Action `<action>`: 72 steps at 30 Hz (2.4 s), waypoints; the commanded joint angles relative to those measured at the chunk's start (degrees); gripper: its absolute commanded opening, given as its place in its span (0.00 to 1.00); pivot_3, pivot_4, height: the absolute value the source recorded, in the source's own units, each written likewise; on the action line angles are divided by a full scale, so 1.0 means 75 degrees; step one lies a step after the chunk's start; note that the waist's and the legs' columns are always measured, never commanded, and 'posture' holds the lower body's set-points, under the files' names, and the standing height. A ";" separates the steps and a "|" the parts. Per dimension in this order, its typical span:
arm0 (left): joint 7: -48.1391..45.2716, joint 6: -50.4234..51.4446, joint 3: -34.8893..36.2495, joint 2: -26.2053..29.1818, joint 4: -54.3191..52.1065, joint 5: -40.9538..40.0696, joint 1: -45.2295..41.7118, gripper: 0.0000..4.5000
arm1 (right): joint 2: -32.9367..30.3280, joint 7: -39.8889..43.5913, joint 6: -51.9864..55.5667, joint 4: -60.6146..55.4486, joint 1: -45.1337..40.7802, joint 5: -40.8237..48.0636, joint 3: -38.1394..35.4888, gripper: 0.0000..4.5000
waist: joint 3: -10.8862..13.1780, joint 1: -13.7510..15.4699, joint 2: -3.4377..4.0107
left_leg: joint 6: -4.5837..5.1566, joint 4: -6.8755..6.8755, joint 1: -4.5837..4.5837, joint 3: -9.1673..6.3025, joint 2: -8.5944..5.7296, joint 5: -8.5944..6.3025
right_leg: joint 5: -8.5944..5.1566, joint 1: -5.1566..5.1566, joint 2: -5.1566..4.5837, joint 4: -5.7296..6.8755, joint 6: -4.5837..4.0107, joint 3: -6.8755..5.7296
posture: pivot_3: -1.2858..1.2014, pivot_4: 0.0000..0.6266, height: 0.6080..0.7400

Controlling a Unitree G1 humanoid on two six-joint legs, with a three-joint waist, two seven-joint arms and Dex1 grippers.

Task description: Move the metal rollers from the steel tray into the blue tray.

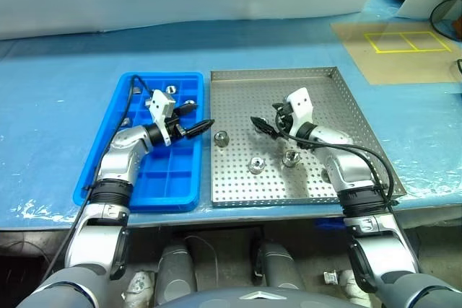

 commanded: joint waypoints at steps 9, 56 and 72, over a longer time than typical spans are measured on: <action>-0.0664 -0.0062 -0.0651 -0.0347 0.0185 0.0022 -0.1144 1.00 | -0.0451 0.0492 0.0331 -0.1343 -0.0196 0.0399 -0.0321 0.99 | 0.0000 0.0114 0.0000 | 0.0002 0.0000 0.0000 0.0003 -0.0003 -0.0001 | 0.0000 0.0000 -0.0003 0.0000 0.0000 0.0002 | 0.41 0.24 1.00; 0.1580 -0.2311 -0.1141 -0.2505 0.6797 0.3737 -0.4089 1.00 | -0.3251 0.0010 0.3432 -0.7092 0.3009 0.2781 -0.1987 0.99 | 0.0000 -0.0521 -0.0005 | 0.0120 0.0027 0.0007 0.0041 -0.0100 -0.0072 | -0.0012 0.0043 -0.0061 -0.0083 0.0065 0.0074 | 0.23 0.24 1.00; 0.1702 -0.2193 -0.0815 -0.2453 0.6783 0.3746 -0.3997 0.39 | -0.3280 -0.0183 0.3314 -0.6906 0.2878 0.2697 -0.1863 1.00 | -0.0004 -0.0723 -0.0002 | 0.0155 0.0033 -0.0012 0.0041 -0.0109 -0.0095 | 0.0003 0.0065 -0.0066 -0.0154 0.0086 0.0074 | 0.24 0.24 1.00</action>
